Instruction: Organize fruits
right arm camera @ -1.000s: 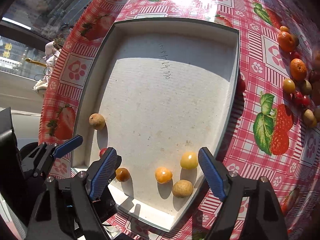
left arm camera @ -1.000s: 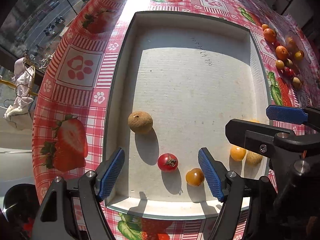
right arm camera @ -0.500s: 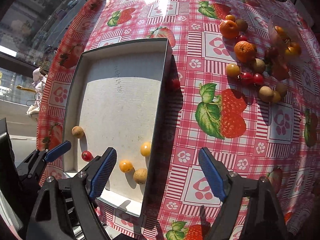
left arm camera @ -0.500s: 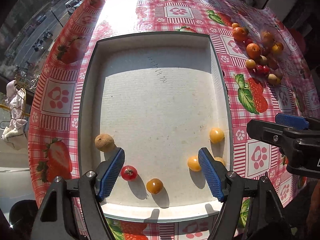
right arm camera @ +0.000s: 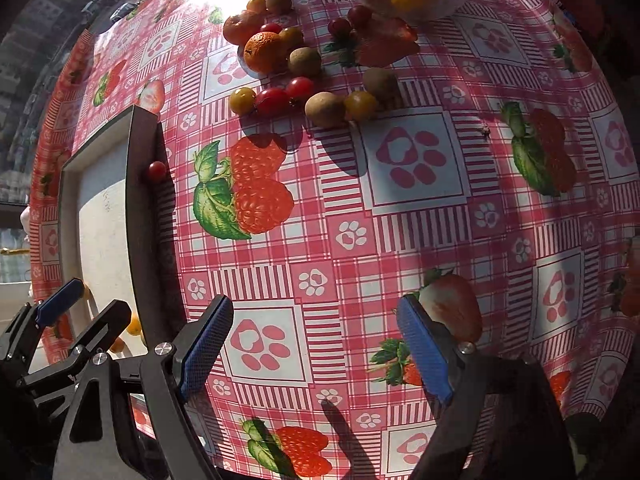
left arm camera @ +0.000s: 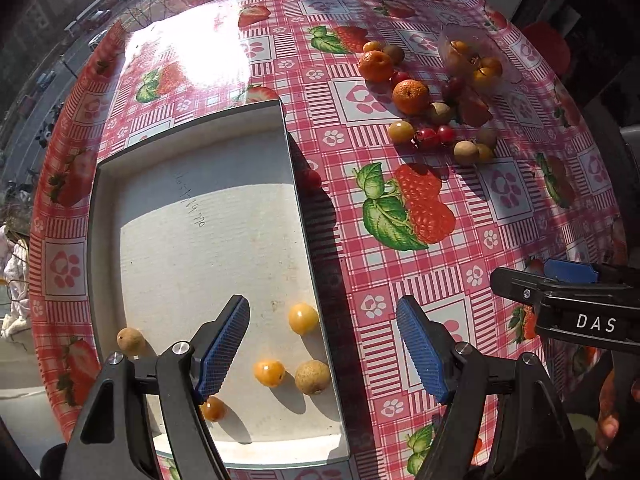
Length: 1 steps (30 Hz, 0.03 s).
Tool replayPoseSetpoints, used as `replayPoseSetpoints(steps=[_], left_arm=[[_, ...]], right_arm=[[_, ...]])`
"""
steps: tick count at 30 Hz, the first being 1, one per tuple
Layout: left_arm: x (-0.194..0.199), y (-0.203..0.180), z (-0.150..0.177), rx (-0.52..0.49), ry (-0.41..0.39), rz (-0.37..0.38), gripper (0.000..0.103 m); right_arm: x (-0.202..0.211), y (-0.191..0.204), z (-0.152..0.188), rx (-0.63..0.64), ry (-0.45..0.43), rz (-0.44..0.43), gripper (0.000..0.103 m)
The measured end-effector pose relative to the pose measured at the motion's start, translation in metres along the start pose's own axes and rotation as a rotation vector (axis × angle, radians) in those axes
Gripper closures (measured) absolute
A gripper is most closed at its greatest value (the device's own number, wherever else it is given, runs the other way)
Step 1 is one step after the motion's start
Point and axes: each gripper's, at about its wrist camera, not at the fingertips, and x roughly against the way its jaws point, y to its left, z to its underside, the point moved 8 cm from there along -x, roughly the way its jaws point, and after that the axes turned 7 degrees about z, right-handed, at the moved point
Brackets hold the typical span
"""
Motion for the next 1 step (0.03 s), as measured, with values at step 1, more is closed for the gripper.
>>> replayPoseSetpoints(steps=[1], left_arm=[[-0.0015,-0.0036,-0.0039,-0.006,-0.002,-0.008,0.026]], right_arm=[[-0.0004,-0.0057,-0.0003,-0.007,0.002,0.003,0.017]])
